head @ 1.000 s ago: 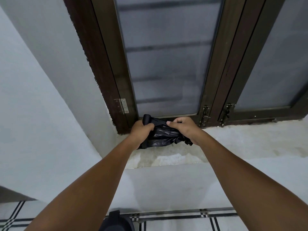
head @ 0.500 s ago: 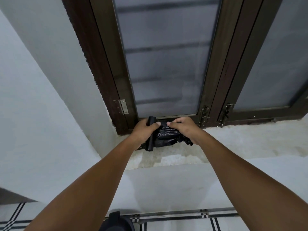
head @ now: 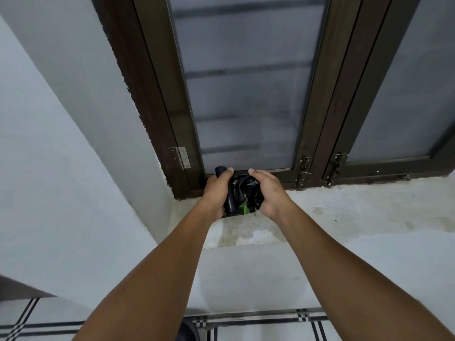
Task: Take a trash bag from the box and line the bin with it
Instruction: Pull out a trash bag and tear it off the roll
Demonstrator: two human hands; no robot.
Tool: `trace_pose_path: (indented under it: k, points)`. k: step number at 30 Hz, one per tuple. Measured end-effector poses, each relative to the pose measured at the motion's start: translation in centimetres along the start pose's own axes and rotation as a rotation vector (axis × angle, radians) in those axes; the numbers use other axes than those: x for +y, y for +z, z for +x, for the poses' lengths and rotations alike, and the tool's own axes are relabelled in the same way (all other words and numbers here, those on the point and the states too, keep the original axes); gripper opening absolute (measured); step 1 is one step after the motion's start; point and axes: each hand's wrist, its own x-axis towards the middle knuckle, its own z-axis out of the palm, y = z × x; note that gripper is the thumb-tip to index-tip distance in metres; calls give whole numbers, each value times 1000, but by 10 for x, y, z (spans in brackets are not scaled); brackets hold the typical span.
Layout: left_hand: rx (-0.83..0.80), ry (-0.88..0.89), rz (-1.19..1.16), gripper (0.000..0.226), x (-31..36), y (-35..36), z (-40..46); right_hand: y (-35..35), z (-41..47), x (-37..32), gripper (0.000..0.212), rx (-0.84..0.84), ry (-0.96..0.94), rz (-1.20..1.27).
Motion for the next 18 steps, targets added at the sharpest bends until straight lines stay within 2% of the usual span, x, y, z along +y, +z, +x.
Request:
trace_pose_path:
  k: [6,9,14,18]
  points:
    - [40,-42,-178,47,2,11,-6,14,-2,7,13,66,19,163]
    - [36,-43,-185,46,1,10,-7,16,-3,8,15,72,26,187]
    - [-24,63,43,25,9,-4,-8,-1,-4,-3,41,-41,86,-133]
    - [-76,167,207,25,15,-13,-8,-13,-2,-19,62,-238,183,-309]
